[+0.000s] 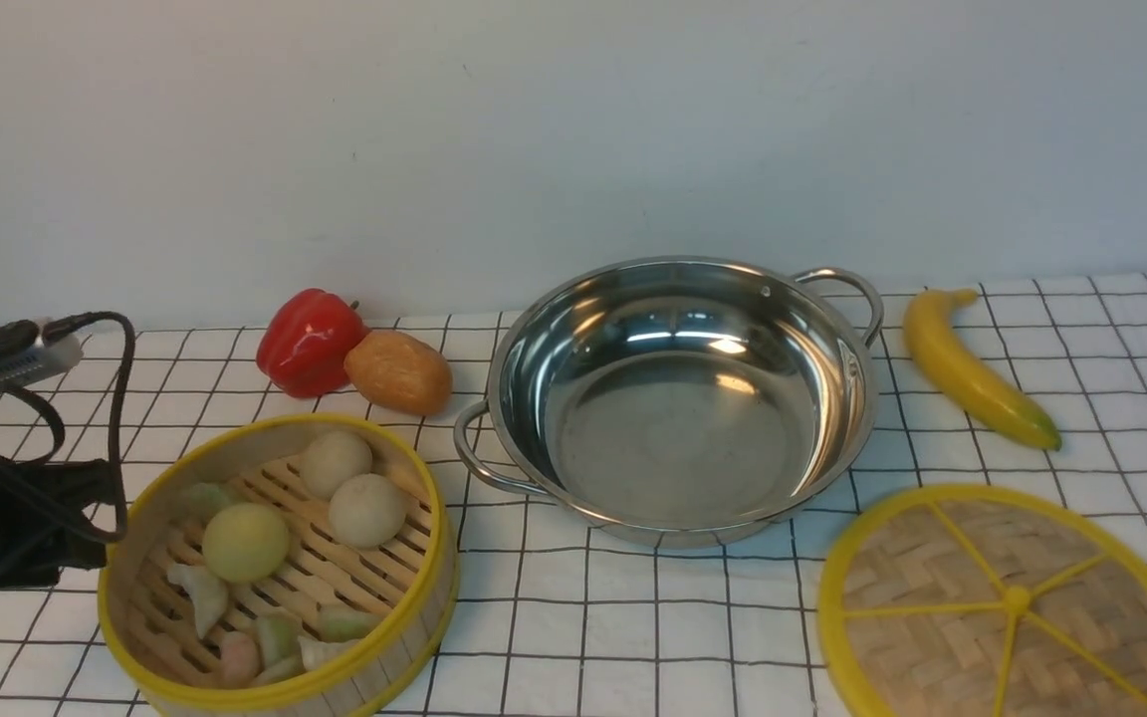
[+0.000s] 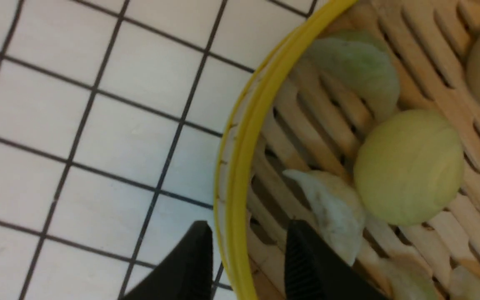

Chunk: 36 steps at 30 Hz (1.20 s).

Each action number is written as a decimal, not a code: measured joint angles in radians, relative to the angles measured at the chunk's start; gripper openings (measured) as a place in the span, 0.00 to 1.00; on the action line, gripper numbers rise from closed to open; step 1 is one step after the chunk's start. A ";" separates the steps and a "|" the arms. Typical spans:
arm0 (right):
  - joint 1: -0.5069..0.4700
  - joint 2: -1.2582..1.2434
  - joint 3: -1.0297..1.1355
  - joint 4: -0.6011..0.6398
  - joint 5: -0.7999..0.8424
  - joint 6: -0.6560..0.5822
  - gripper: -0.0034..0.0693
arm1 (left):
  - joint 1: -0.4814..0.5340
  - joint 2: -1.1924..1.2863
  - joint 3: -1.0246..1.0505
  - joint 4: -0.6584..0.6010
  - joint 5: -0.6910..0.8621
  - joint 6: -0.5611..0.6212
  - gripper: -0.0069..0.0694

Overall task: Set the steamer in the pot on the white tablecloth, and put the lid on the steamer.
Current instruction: 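Grasp the rim of the steamer basket holding the buns with the left gripper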

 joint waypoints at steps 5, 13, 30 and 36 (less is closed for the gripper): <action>0.000 0.000 0.000 0.003 0.000 -0.005 0.38 | 0.000 0.062 0.000 -0.006 -0.016 0.017 0.41; 0.000 0.000 0.000 0.008 0.000 -0.005 0.38 | 0.000 0.139 0.000 -0.008 -0.046 0.041 0.41; 0.000 0.000 0.000 0.032 0.032 -0.005 0.38 | 0.000 0.230 -0.082 0.055 -0.028 0.031 0.13; 0.000 0.000 0.000 0.050 0.054 -0.006 0.38 | 0.000 0.232 -0.269 0.191 0.177 -0.002 0.13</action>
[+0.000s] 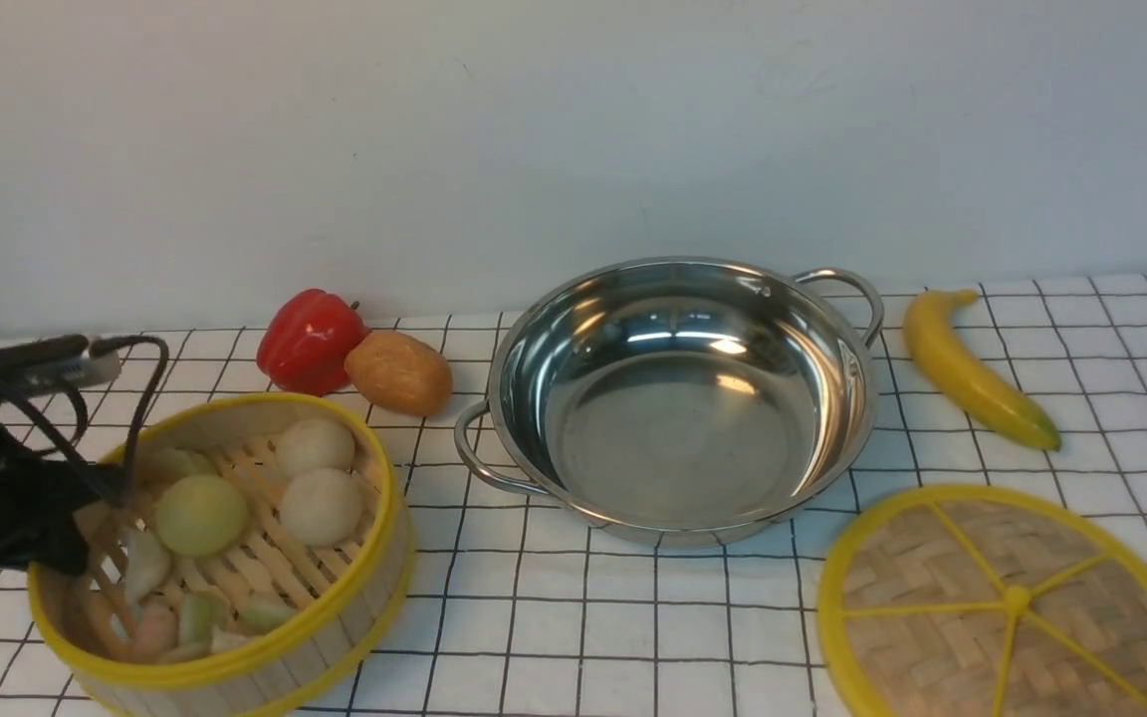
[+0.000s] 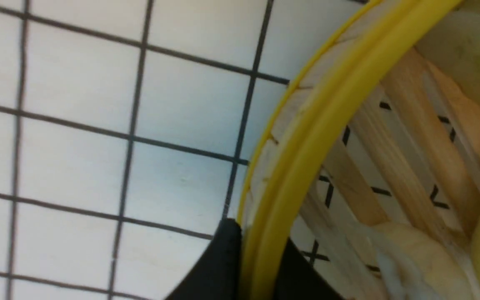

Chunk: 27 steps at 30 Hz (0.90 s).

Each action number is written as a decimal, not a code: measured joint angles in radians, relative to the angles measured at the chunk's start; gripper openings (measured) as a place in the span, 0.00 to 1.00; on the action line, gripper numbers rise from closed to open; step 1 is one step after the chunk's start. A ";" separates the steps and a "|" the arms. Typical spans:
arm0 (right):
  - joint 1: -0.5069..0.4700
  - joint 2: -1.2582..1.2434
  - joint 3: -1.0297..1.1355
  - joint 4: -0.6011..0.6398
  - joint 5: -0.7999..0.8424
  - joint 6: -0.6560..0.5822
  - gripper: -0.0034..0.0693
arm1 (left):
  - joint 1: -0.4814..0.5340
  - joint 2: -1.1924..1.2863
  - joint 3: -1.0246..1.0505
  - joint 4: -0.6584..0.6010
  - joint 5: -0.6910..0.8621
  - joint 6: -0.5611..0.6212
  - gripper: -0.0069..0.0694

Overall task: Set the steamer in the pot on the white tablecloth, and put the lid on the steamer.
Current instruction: 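Place the bamboo steamer basket with dumplings into the steel pot with the left gripper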

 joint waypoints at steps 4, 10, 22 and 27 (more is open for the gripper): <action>0.000 0.000 0.000 0.003 0.001 -0.001 0.38 | 0.000 0.000 -0.145 0.048 0.118 -0.021 0.13; 0.000 0.000 0.001 0.003 0.001 -0.001 0.38 | -0.084 0.001 -0.382 0.052 0.251 -0.031 0.13; 0.000 0.000 0.001 0.003 0.015 -0.001 0.38 | -0.580 0.311 -0.889 0.075 0.338 -0.168 0.13; 0.000 0.000 0.001 0.003 0.044 -0.001 0.38 | -0.687 0.517 -1.202 0.122 0.367 -0.187 0.13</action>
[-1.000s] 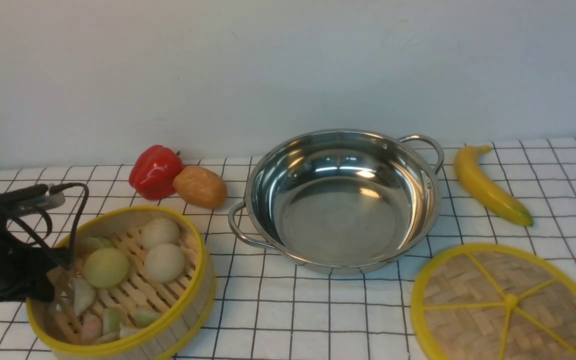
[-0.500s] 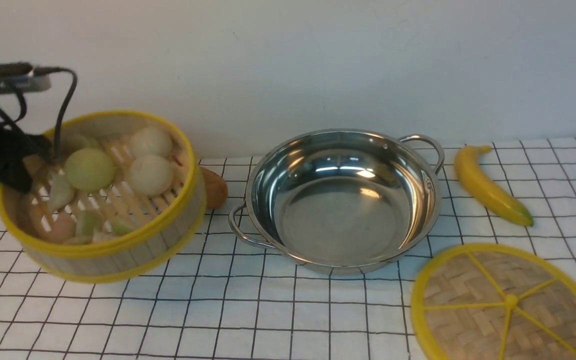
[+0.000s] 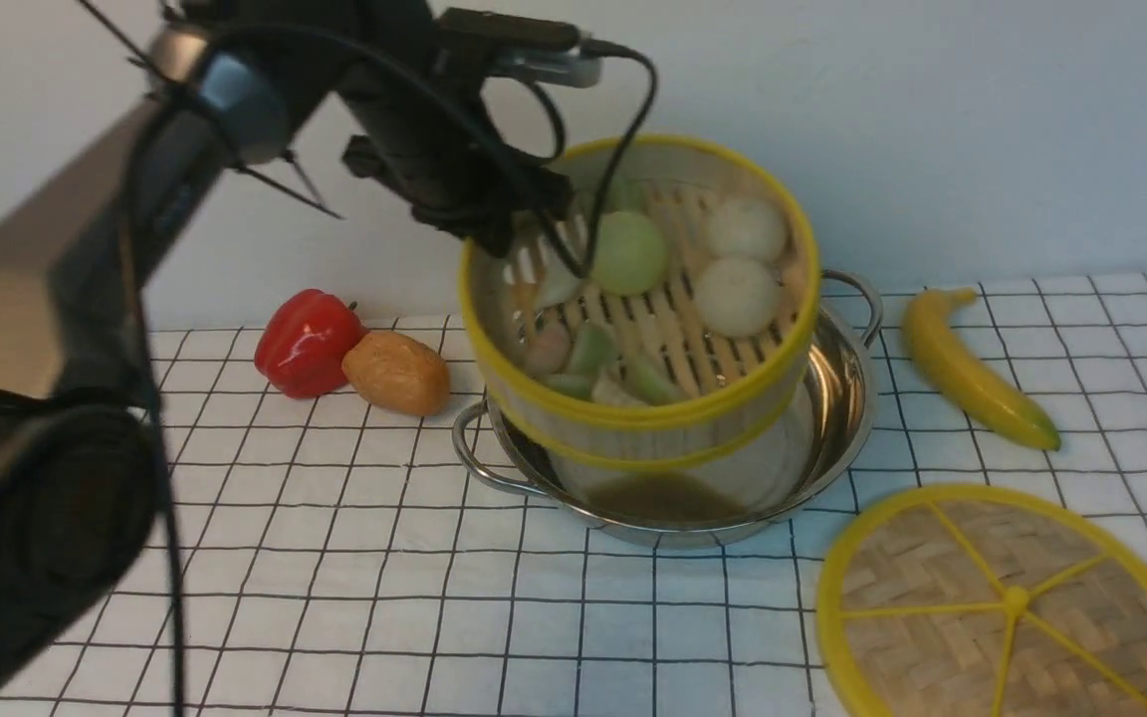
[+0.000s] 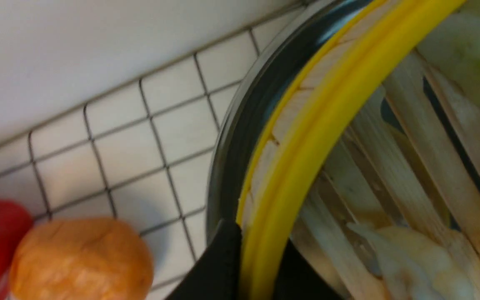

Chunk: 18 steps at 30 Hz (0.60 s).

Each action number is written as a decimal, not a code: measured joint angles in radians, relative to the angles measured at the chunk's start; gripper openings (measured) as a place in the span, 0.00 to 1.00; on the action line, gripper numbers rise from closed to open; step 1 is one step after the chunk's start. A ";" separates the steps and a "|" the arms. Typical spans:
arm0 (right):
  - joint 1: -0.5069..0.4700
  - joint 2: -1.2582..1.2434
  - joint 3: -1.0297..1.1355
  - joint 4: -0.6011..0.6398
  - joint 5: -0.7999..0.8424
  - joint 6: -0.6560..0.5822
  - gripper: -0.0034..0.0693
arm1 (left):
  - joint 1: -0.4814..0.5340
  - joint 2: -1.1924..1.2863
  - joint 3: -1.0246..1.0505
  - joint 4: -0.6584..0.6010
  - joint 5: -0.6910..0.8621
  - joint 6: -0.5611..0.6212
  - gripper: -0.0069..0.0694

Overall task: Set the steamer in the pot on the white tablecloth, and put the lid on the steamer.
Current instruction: 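Place the bamboo steamer basket with dumplings into the steel pot with the left gripper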

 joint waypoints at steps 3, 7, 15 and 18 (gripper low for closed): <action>0.000 0.000 0.000 0.000 0.010 0.000 0.38 | -0.019 0.082 -0.108 -0.009 -0.001 -0.023 0.13; 0.000 0.000 0.000 0.000 0.017 0.000 0.38 | -0.033 0.144 -0.161 -0.018 -0.001 -0.037 0.13; 0.000 0.000 0.000 0.002 0.040 0.000 0.38 | -0.040 0.180 -0.166 0.074 0.012 -0.055 0.13; 0.000 0.000 0.000 0.002 0.041 0.000 0.38 | -0.040 0.182 -0.166 0.067 0.012 -0.055 0.13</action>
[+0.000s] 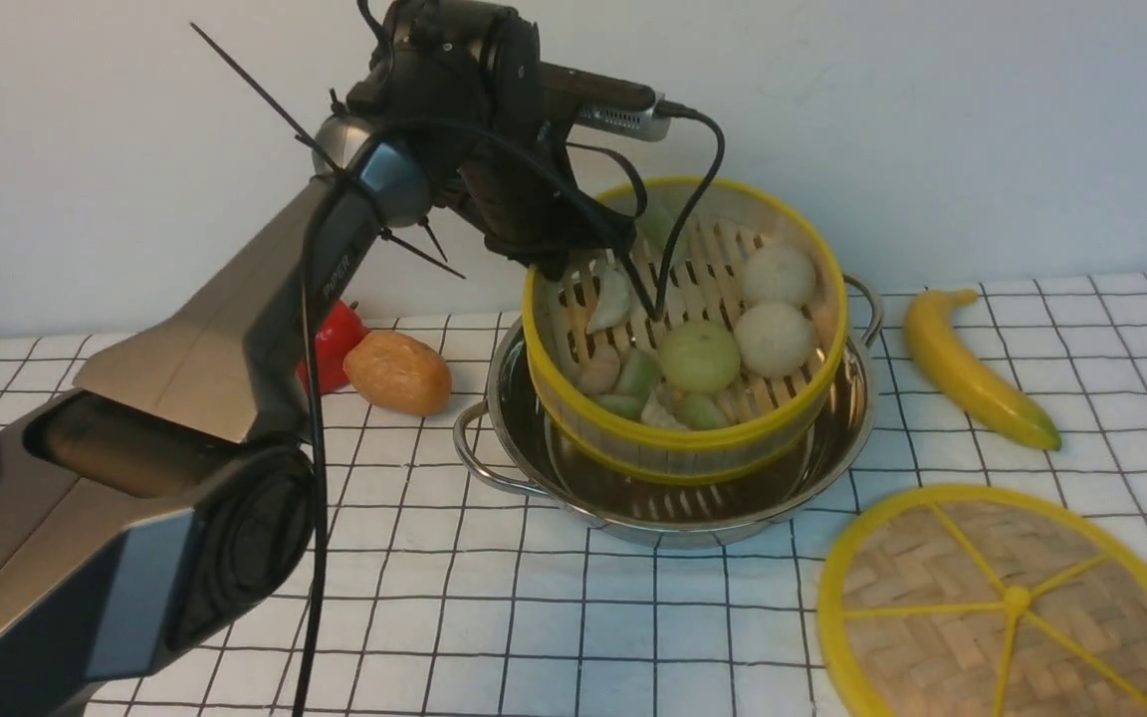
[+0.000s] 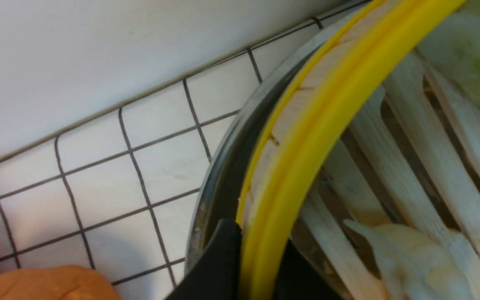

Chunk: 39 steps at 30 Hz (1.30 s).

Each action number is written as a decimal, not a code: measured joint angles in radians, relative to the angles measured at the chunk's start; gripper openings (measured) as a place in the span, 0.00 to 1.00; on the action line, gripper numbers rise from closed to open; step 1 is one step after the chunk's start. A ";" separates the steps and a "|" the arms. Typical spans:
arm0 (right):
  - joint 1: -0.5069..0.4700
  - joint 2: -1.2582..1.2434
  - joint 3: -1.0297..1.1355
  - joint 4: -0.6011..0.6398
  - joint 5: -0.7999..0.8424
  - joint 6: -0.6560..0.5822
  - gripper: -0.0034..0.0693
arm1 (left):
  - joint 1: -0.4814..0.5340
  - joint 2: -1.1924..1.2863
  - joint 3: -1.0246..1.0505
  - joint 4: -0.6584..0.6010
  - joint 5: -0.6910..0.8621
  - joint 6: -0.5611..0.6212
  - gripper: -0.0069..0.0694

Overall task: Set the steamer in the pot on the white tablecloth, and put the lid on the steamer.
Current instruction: 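Place the bamboo steamer basket with dumplings into the steel pot with the left gripper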

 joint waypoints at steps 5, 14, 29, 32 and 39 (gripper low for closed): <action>0.000 0.000 0.000 0.000 0.001 0.000 0.38 | 0.000 0.022 -0.001 -0.023 -0.001 0.000 0.13; 0.000 0.000 0.000 0.001 0.003 0.000 0.38 | 0.000 0.064 -0.001 -0.019 -0.001 -0.016 0.13; 0.000 0.000 0.000 0.003 0.012 0.000 0.38 | 0.000 0.091 -0.001 -0.010 -0.001 -0.017 0.13; 0.000 0.000 0.000 0.003 0.012 0.000 0.38 | 0.000 0.091 -0.001 0.004 -0.001 -0.017 0.13; 0.000 0.000 0.000 0.003 0.012 0.000 0.38 | 0.000 0.090 -0.005 0.000 -0.004 -0.028 0.24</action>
